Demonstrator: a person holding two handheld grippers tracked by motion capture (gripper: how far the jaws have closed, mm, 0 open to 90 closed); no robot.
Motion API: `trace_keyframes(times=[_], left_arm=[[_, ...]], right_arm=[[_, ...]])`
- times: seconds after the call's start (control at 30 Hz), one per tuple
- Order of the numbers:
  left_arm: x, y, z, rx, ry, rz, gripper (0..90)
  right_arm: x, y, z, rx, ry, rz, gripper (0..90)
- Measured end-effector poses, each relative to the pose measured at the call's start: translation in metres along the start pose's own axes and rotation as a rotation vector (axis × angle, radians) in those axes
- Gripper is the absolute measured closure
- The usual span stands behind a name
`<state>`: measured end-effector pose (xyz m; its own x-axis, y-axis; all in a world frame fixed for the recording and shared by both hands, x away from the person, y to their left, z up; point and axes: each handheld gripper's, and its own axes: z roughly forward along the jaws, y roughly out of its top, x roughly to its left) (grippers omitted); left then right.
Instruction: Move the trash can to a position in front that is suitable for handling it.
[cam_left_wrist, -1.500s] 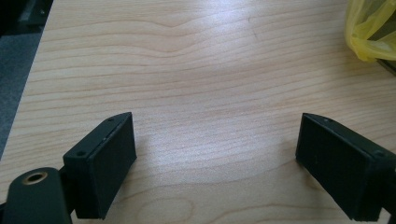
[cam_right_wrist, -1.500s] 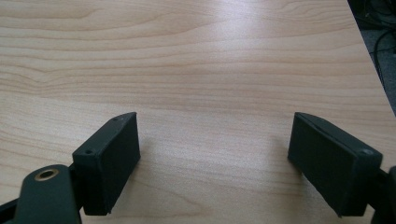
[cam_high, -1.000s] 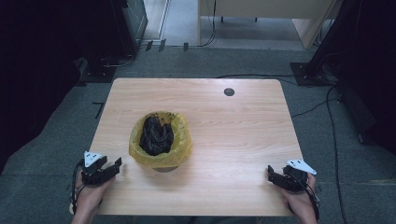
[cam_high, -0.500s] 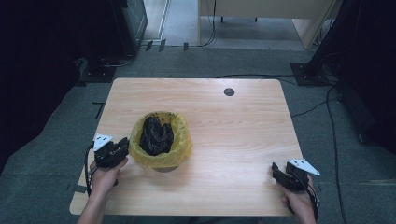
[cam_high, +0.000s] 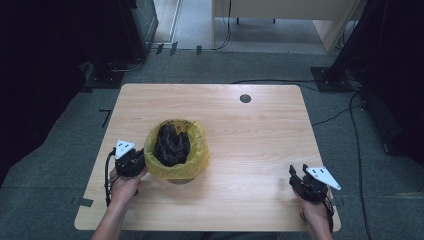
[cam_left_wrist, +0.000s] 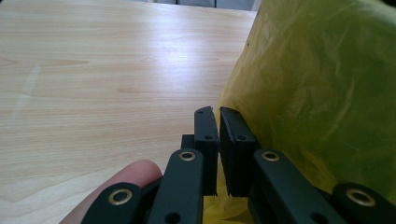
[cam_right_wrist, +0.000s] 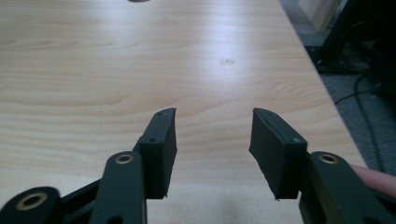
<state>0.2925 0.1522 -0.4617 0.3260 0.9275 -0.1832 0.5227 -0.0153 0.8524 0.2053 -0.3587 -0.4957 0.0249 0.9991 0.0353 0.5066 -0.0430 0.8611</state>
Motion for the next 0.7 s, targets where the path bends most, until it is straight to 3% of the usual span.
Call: trace_keyframes(times=[0.03, 0.13, 0.27, 0.47, 0.7], left_arm=[[-0.002, 0.0, 0.001, 0.003, -0.006, 0.003, 85.8], [-0.006, 0.001, 0.003, 0.011, -0.035, -0.014, 85.0], [-0.013, 0.002, 0.005, 0.017, -0.054, -0.01, 84.1], [-0.021, 0.002, 0.008, 0.022, -0.068, -0.009, 85.4], [-0.031, 0.001, 0.01, 0.026, -0.083, 0.0, 87.0]], right_arm=[[0.003, 0.002, 0.001, -0.006, -0.017, -0.003, 51.1], [0.008, 0.008, 0.005, -0.022, -0.003, 0.027, 50.7], [0.021, 0.016, 0.008, 0.015, 0.055, 0.03, 51.8], [0.043, 0.033, 0.015, -0.008, 0.13, 0.072, 55.7], [0.088, 0.048, 0.027, -0.01, 0.224, 0.011, 60.7]])
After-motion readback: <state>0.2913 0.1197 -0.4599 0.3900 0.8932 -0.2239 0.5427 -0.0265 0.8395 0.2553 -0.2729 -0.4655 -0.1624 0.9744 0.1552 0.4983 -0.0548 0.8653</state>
